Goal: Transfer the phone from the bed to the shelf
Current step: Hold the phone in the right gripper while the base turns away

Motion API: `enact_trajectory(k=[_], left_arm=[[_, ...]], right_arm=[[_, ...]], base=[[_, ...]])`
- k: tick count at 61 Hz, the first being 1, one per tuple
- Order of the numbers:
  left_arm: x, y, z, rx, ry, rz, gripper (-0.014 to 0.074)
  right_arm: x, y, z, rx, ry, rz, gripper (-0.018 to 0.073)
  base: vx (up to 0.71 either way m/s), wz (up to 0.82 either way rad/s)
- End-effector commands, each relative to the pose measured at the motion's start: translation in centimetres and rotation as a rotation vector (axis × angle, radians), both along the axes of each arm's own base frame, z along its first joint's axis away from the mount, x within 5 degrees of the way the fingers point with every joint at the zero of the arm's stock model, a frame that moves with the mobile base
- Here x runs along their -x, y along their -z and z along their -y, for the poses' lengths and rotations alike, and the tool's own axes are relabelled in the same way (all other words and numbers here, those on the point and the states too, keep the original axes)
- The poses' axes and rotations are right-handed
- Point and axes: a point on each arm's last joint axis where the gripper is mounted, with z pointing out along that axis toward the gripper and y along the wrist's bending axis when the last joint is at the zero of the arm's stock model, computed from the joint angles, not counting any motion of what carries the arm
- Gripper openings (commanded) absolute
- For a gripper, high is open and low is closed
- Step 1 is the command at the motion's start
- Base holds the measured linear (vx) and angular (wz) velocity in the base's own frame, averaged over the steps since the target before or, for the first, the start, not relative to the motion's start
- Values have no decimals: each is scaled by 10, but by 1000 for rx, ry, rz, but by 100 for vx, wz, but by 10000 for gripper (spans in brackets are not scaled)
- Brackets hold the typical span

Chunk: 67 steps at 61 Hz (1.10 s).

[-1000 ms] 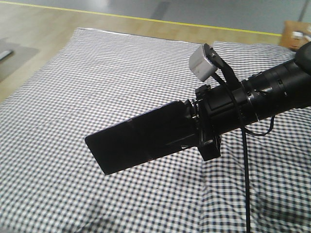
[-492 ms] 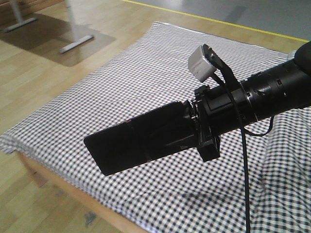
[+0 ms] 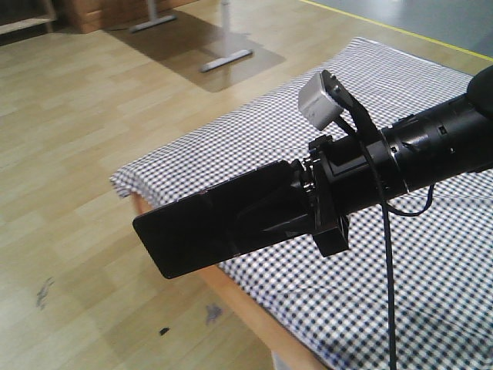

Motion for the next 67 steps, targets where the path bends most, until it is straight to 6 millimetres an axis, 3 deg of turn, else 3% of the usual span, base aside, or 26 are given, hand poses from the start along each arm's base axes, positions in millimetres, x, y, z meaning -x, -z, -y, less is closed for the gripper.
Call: enact_trajectory(k=[1,67], left_arm=[[1,-15,0,11,-5,101,1],[1,-15,0,11,-5,101,1]], right_arm=[[12,-25,0,-105,-47,3,-2],[12,-25,0,-105,-47,3,-2]], base=[[-12,48],[-13,52]])
